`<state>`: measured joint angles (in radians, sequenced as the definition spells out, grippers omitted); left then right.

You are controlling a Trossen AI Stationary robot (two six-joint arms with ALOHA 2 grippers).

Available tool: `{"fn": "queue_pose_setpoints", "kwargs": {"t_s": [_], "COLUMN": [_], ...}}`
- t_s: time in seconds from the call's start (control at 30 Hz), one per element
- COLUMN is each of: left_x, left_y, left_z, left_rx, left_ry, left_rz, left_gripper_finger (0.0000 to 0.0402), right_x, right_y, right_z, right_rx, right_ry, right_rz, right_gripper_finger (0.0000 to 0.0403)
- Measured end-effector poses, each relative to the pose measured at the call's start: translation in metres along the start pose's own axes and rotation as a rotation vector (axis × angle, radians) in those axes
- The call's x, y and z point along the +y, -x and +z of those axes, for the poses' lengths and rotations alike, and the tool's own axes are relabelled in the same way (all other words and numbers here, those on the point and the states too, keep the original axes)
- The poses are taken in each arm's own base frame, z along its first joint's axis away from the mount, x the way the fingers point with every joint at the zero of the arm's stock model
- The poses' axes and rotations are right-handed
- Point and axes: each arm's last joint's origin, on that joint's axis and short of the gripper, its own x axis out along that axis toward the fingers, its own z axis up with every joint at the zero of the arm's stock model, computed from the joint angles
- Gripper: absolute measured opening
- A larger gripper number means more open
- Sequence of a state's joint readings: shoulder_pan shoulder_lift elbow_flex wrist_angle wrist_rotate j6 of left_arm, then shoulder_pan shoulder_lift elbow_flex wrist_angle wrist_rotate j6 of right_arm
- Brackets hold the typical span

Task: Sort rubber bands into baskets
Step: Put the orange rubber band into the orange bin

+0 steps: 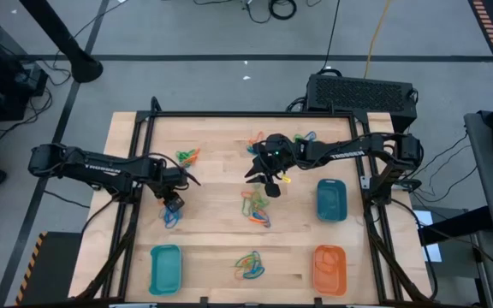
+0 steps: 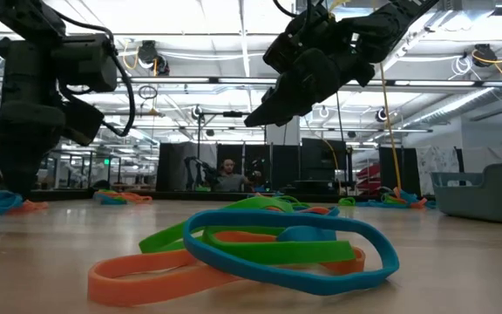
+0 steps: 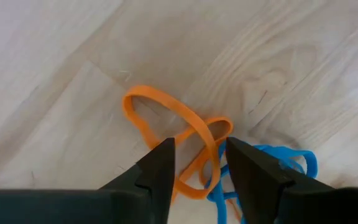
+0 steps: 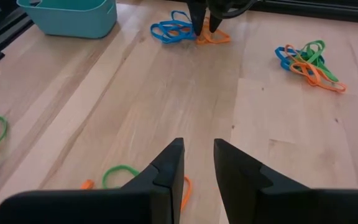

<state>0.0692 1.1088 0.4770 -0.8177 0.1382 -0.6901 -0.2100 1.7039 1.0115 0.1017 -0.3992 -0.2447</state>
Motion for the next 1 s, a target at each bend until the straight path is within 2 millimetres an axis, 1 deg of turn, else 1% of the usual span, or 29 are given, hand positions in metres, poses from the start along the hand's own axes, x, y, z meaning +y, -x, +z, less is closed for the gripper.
{"fn": "queue_pose_setpoints", "kwargs": {"t_s": [0.07,0.23,0.27,0.37,0.47,0.6,0.7,0.87,1.0], "left_x": [0.000,0.000,0.000,-0.001,-0.005,-0.011,-0.017,-0.031,-0.040], "left_y": [0.000,0.000,0.000,0.002,0.010,0.024,0.037,0.053,0.061], "left_z": [0.000,0.000,0.000,0.001,0.005,0.009,0.012,0.019,0.026], "left_rx": [0.000,-0.006,-0.006,-0.019,-0.045,-0.094,-0.165,-0.365,-0.492], "left_ry": [-0.018,-0.047,-0.050,-0.073,-0.107,-0.158,-0.223,-0.358,-0.406], "left_rz": [0.000,0.006,0.008,0.007,-0.013,-0.048,-0.094,-0.225,-0.304], "left_gripper_finger": [0.0115,0.0024,0.0013,0.0010,0.0008,0.0003,0.0003,0.0002,0.0001], "right_x": [0.000,0.000,0.000,0.000,0.000,0.000,0.000,0.007,0.011], "right_y": [0.000,0.000,0.000,0.000,0.000,0.000,-0.001,-0.016,-0.032], "right_z": [0.000,0.000,0.000,0.000,0.000,0.000,0.004,0.011,0.014], "right_rx": [0.000,0.000,0.000,0.001,0.001,-0.001,-0.038,-0.167,-0.275], "right_ry": [0.000,0.000,0.000,0.001,0.001,0.000,0.013,0.071,0.076], "right_rz": [0.000,0.000,0.000,0.000,0.000,-0.001,-0.006,0.022,0.023], "right_gripper_finger": [0.0079,0.0079,0.0079,0.0079,0.0079,0.0079,0.0079,0.0079,0.0079]}}
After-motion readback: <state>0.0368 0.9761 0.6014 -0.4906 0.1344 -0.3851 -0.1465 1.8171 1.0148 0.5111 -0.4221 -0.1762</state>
